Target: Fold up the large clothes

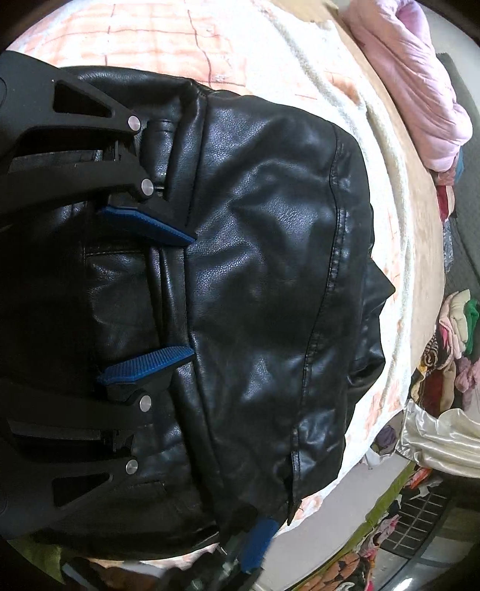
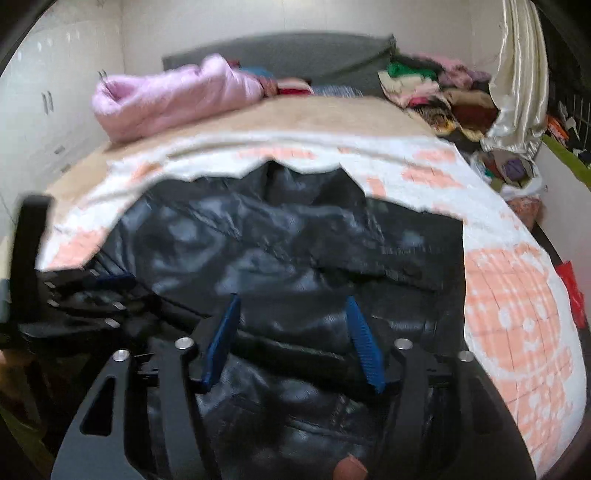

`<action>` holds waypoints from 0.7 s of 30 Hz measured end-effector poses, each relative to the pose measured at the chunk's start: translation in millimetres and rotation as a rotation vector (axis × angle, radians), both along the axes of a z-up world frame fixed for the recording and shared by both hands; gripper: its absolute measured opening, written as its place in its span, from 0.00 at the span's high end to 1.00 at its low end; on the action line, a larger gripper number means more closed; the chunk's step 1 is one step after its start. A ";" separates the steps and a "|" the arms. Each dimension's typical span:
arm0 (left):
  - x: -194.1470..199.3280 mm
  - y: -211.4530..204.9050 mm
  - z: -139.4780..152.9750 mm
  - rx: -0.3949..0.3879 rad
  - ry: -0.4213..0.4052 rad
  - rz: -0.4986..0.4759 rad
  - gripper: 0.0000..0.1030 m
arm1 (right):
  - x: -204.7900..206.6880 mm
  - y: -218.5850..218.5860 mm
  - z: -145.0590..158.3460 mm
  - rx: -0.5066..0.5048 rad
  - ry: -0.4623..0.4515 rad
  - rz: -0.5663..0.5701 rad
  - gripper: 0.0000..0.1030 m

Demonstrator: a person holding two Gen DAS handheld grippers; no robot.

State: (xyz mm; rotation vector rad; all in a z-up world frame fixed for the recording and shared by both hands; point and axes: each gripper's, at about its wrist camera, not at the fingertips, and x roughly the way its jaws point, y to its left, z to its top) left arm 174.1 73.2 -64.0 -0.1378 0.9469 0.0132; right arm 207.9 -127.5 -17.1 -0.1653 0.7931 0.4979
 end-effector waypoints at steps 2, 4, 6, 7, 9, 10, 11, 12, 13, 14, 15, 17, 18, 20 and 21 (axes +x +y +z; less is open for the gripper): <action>-0.2 -0.8 -0.1 0.001 -0.002 -0.001 0.53 | 7.9 -2.7 -17.4 -0.030 0.065 -0.031 0.46; -1.5 -0.5 0.0 -0.002 -0.001 -0.003 0.53 | 12.0 -5.5 -32.4 -0.027 0.111 -0.053 0.48; -2.7 0.4 -0.4 -0.008 -0.003 -0.001 0.53 | 8.1 -5.2 -38.1 -0.020 0.100 -0.065 0.48; -3.4 1.2 -0.2 -0.012 -0.003 0.001 0.53 | 6.3 -4.1 -37.1 -0.019 0.095 -0.066 0.48; -3.7 1.2 0.6 -0.016 -0.003 0.003 0.53 | 3.4 -6.3 -32.4 0.015 0.101 -0.065 0.39; -3.9 0.7 1.7 -0.015 -0.003 0.001 0.53 | 1.3 -9.2 -28.0 0.054 0.105 -0.057 0.36; -4.2 0.8 2.2 -0.016 -0.004 0.001 0.53 | -1.0 -11.2 -24.1 0.073 0.095 -0.052 0.34; -5.0 0.2 2.3 -0.018 -0.005 0.002 0.53 | -3.9 -12.0 -20.4 0.077 0.082 -0.049 0.34; -5.5 0.5 2.2 -0.021 -0.006 0.004 0.53 | -6.1 -13.4 -17.2 0.078 0.072 -0.047 0.34; -6.5 0.3 2.4 -0.022 -0.007 0.005 0.53 | -8.9 -14.9 -13.4 0.085 0.059 -0.046 0.30; -7.6 0.1 2.5 -0.022 -0.007 0.005 0.53 | -10.2 -16.1 -10.5 0.093 0.054 -0.044 0.23; -8.7 -0.2 2.9 -0.022 -0.007 0.005 0.52 | -13.3 -20.1 -5.2 0.101 0.040 -0.054 0.14; -9.3 -0.2 3.2 -0.026 -0.006 0.005 0.51 | -14.0 -21.9 -3.2 0.103 0.034 -0.063 0.11; -10.2 -0.3 4.0 -0.039 -0.009 0.004 0.46 | -14.6 -26.5 0.0 0.112 0.027 -0.071 0.09; -11.5 -0.9 4.6 -0.046 -0.011 0.003 0.43 | -14.8 -28.8 1.7 0.116 0.024 -0.075 0.09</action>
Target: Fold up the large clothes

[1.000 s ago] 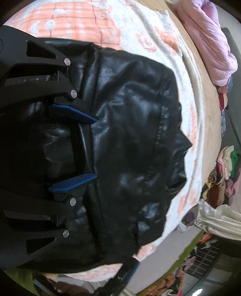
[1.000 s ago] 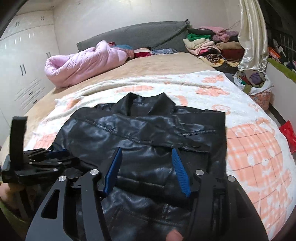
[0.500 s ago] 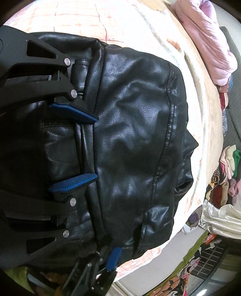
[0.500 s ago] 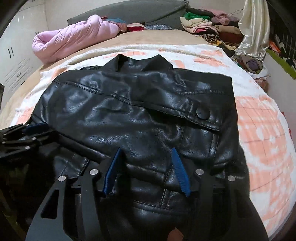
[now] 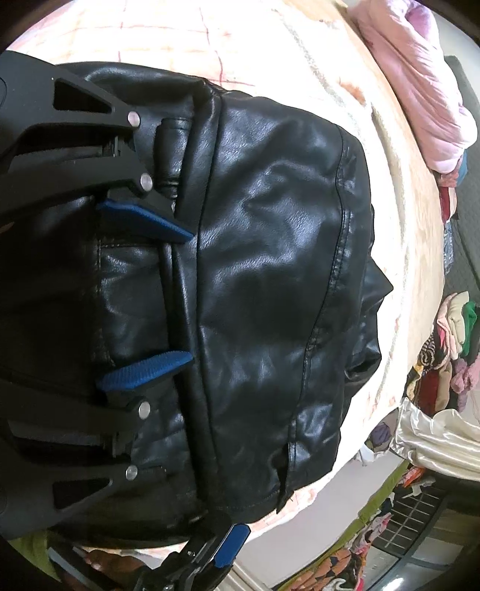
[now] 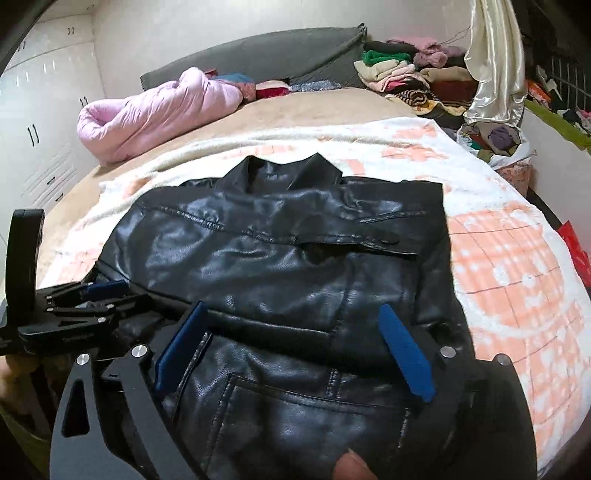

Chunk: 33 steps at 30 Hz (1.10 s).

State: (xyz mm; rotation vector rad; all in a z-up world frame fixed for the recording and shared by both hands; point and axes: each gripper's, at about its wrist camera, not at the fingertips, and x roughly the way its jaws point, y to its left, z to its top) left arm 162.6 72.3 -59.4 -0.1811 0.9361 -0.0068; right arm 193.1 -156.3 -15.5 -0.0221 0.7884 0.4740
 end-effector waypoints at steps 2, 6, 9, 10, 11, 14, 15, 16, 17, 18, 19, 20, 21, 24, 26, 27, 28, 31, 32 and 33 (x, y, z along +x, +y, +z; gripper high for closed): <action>-2.2 -2.1 1.0 0.000 -0.002 -0.002 0.39 | -1.2 -3.8 3.1 0.004 -0.008 -0.009 0.08; -6.7 -6.9 4.7 -0.001 -0.007 -0.008 0.32 | -6.4 -10.2 8.8 0.017 -0.025 -0.016 0.07; -9.9 -10.2 8.7 -0.004 -0.013 -0.014 0.31 | -9.5 -13.2 12.4 0.022 -0.033 -0.021 0.07; -11.1 -10.9 10.4 -0.008 -0.016 -0.016 0.31 | -10.1 -13.6 13.3 0.024 -0.034 -0.022 0.07; -11.6 -11.0 12.0 -0.010 -0.018 -0.016 0.29 | -10.7 -13.8 14.2 0.025 -0.035 -0.022 0.07; -15.2 -12.7 18.2 -0.010 -0.031 -0.019 0.26 | -13.1 -14.4 16.8 0.027 -0.041 -0.023 0.06; -15.9 -13.1 19.9 -0.010 -0.034 -0.019 0.25 | -13.5 -14.3 17.5 0.028 -0.041 -0.023 0.06; -17.1 -13.5 22.2 -0.012 -0.038 -0.020 0.24 | -13.9 -14.7 18.1 0.030 -0.041 -0.021 0.06; -17.1 -13.7 23.9 -0.013 -0.041 -0.021 0.22 | -14.9 -14.2 19.2 0.029 -0.042 -0.019 0.06; -18.3 -14.2 26.5 -0.011 -0.046 -0.023 0.21 | -15.8 -14.1 20.2 0.028 -0.045 -0.019 0.06; -19.0 -14.6 28.4 -0.009 -0.050 -0.023 0.20 | -16.5 -13.8 21.4 0.029 -0.047 -0.019 0.06; -20.6 -15.2 31.0 -0.007 -0.055 -0.024 0.19 | -17.3 -13.2 22.6 0.030 -0.048 -0.018 0.06; -21.2 -15.7 32.9 -0.004 -0.059 -0.023 0.13 | -17.7 -13.0 23.8 0.031 -0.047 -0.017 0.05; -24.8 -16.4 39.1 0.011 -0.073 -0.019 0.09 | -21.6 -12.4 27.3 0.027 -0.052 -0.014 0.05; -26.3 -16.4 42.7 0.013 -0.079 -0.016 0.09 | -24.2 -13.8 29.8 0.030 -0.056 -0.013 0.05; -26.3 -16.9 43.7 0.015 -0.081 -0.015 0.09 | -25.1 -13.6 30.5 0.031 -0.058 -0.011 0.05; -27.3 -17.4 45.0 0.016 -0.083 -0.015 0.09 | -26.9 -13.8 32.1 0.032 -0.061 -0.011 0.05; -30.9 -19.0 48.7 0.019 -0.089 -0.016 0.09 | -30.1 -13.6 36.1 0.033 -0.070 -0.008 0.05; -32.6 -19.4 50.2 0.020 -0.092 -0.018 0.09 | -31.7 -13.6 37.5 0.034 -0.073 -0.008 0.05; -33.7 -20.2 51.5 0.022 -0.094 -0.018 0.09 | -33.0 -13.8 38.7 0.036 -0.075 -0.008 0.05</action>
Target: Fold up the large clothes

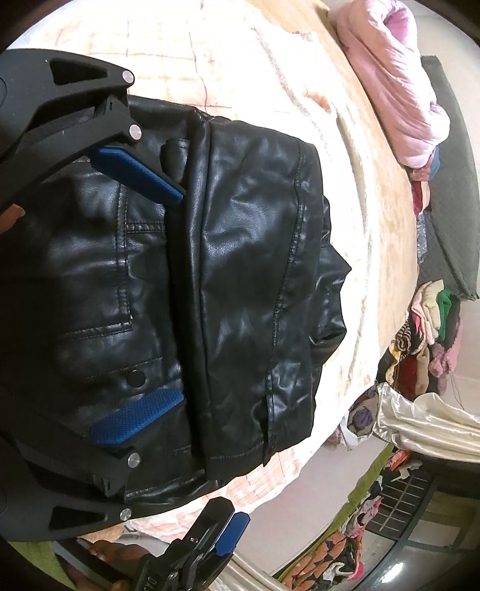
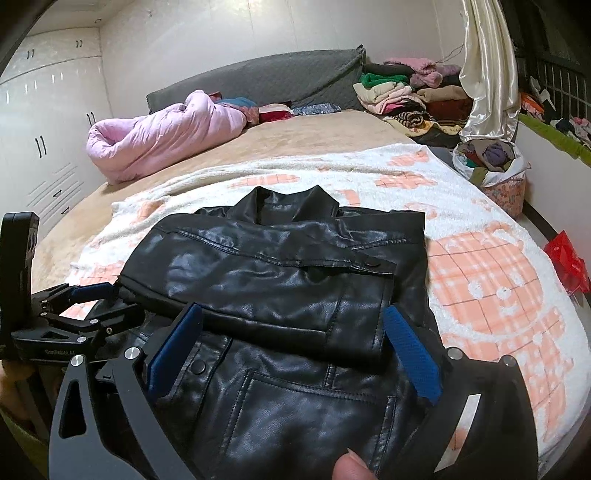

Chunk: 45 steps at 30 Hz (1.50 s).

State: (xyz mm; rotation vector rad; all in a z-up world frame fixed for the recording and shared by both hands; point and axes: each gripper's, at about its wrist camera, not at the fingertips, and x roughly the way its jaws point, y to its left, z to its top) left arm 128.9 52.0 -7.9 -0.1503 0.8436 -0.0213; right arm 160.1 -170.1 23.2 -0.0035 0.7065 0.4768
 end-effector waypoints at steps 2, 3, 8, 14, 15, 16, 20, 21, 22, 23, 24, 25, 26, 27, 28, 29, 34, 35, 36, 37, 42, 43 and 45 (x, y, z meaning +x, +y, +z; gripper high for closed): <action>-2.0 -1.3 2.0 0.004 -0.003 -0.002 0.09 | -2.2 -0.2 2.1 0.004 -0.002 0.005 0.05; -3.4 -1.8 3.3 0.007 -0.006 0.000 0.09 | -3.2 0.0 3.0 0.004 -0.004 0.006 0.05; -10.7 -1.9 8.9 0.012 -0.020 0.003 0.09 | -11.6 0.2 9.1 0.009 -0.017 0.019 0.05; -24.0 -1.4 17.2 0.016 -0.040 0.010 0.09 | -28.3 -5.4 16.3 0.030 -0.022 0.037 0.04; -26.4 -1.3 18.0 0.018 -0.041 0.010 0.09 | -30.6 -6.3 17.3 0.031 -0.023 0.040 0.04; -28.5 -1.3 18.8 0.018 -0.043 0.011 0.09 | -32.2 -6.7 18.4 0.032 -0.024 0.042 0.04; -39.9 0.2 20.8 0.026 -0.049 0.018 0.09 | -43.8 -10.7 21.6 0.029 -0.031 0.051 0.04; -42.4 0.8 20.9 0.026 -0.049 0.021 0.09 | -46.3 -11.8 22.3 0.030 -0.032 0.055 0.04; -45.3 1.5 21.0 0.025 -0.049 0.022 0.09 | -48.1 -12.6 22.8 0.031 -0.033 0.057 0.04; -47.8 1.8 21.0 0.025 -0.049 0.023 0.09 | -50.8 -13.6 23.6 0.031 -0.034 0.058 0.04; -50.9 2.4 20.7 0.030 -0.049 0.025 0.09 | -53.2 -14.5 24.2 0.032 -0.035 0.060 0.04; -53.5 2.8 20.7 0.035 -0.049 0.027 0.09 | -55.5 -15.6 24.6 0.032 -0.036 0.061 0.04; -55.2 2.9 20.5 0.036 -0.049 0.028 0.09 | -57.0 -16.0 25.1 0.031 -0.038 0.061 0.04; -58.2 4.0 20.2 0.038 -0.048 0.031 0.09 | -59.3 -16.6 25.4 0.029 -0.039 0.062 0.04; -59.8 5.0 20.2 0.039 -0.046 0.033 0.09 | -61.5 -17.2 25.6 0.028 -0.040 0.062 0.04; -62.2 6.1 20.3 0.040 -0.046 0.036 0.09 | -62.0 -17.7 25.5 0.029 -0.039 0.064 0.04; -71.9 11.3 20.4 0.046 -0.041 0.045 0.09 | -71.0 -21.3 25.3 0.017 -0.035 0.072 0.04; -73.5 11.8 20.2 0.047 -0.041 0.048 0.09 | -72.8 -21.9 24.3 0.013 -0.034 0.072 0.04; -75.7 13.2 19.7 0.049 -0.038 0.051 0.09 | -74.8 -23.2 23.1 0.009 -0.031 0.074 0.04; -77.6 14.4 19.3 0.050 -0.036 0.053 0.09 | -76.6 -23.8 21.7 0.006 -0.027 0.076 0.04; -86.2 21.7 16.7 0.059 -0.028 0.069 0.09 | -87.1 -31.9 11.6 -0.024 -0.003 0.082 0.04; -87.7 23.3 15.6 0.060 -0.024 0.072 0.09 | -88.5 -33.5 9.5 -0.029 0.001 0.083 0.04; -90.8 26.9 12.8 0.058 -0.015 0.084 0.09 | -92.3 -38.4 3.3 -0.038 0.020 0.082 0.04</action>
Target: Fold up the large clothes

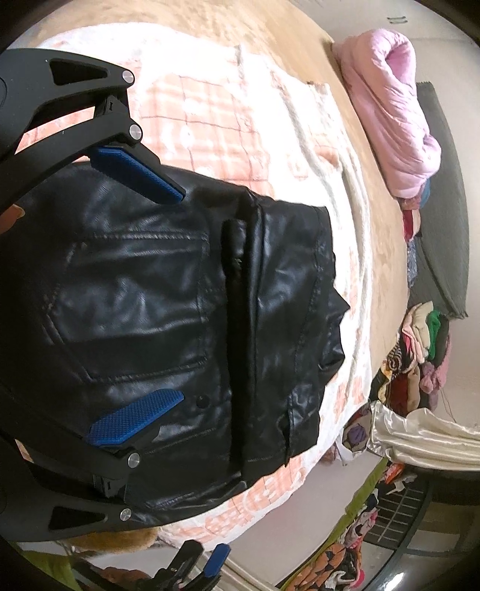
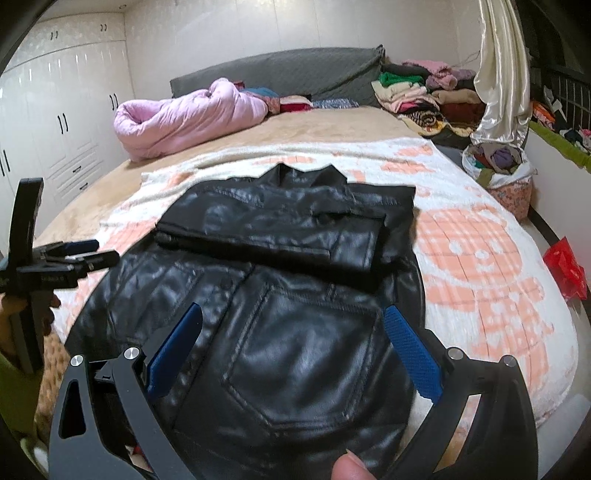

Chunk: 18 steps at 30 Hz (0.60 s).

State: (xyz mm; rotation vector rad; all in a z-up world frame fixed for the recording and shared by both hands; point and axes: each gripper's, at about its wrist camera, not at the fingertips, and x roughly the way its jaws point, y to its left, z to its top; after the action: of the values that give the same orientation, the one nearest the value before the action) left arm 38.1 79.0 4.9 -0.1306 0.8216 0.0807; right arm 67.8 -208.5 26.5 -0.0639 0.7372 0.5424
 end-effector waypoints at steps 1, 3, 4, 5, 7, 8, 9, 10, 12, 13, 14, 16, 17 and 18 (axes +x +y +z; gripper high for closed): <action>-1.6 3.1 -1.7 -0.006 0.006 0.008 0.09 | -1.7 -2.6 -3.8 -0.003 0.012 0.000 0.04; -5.0 8.4 -4.2 -0.012 0.014 0.021 0.09 | -4.0 -7.0 -10.2 -0.010 0.033 -0.003 0.04; -7.0 10.8 -5.6 -0.016 0.019 0.026 0.09 | -5.4 -9.3 -13.4 -0.012 0.043 -0.005 0.04; -8.9 12.9 -6.6 -0.017 0.023 0.032 0.09 | -5.7 -11.6 -15.6 -0.013 0.051 -0.006 0.04; -13.9 18.3 -8.9 -0.015 0.031 0.046 0.09 | -8.6 -16.7 -20.6 -0.015 0.067 -0.009 0.04; -16.2 20.6 -10.1 -0.014 0.036 0.051 0.09 | -10.1 -19.3 -23.2 -0.016 0.075 -0.010 0.04; -18.6 23.1 -11.5 -0.012 0.041 0.058 0.09 | -11.2 -21.5 -25.7 -0.020 0.082 -0.012 0.04; -21.1 25.5 -13.0 -0.013 0.047 0.066 0.09 | -11.7 -23.6 -27.8 -0.022 0.087 -0.014 0.04; -26.7 30.0 -15.9 -0.019 0.055 0.077 0.09 | -14.3 -28.9 -32.7 -0.032 0.102 -0.021 0.04; -29.4 32.3 -16.8 -0.019 0.057 0.082 0.09 | -14.9 -30.7 -34.1 -0.035 0.106 -0.025 0.04; -32.4 34.4 -17.6 -0.017 0.060 0.087 0.09 | -16.4 -33.1 -36.1 -0.040 0.110 -0.029 0.04; -36.6 37.8 -19.7 -0.018 0.066 0.093 0.09 | -18.2 -37.7 -39.6 -0.048 0.119 -0.033 0.04; -38.2 39.4 -20.6 -0.019 0.069 0.097 0.09 | -19.3 -40.3 -41.4 -0.052 0.124 -0.039 0.04; -40.5 41.5 -22.2 -0.018 0.075 0.102 0.09 | -20.1 -42.5 -42.6 -0.052 0.129 -0.042 0.04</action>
State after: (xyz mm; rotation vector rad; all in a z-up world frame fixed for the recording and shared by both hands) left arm -2.4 120.5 -17.4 -0.1873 0.8906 0.1752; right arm 47.8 -251.0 -16.2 -0.0615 0.8766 0.4905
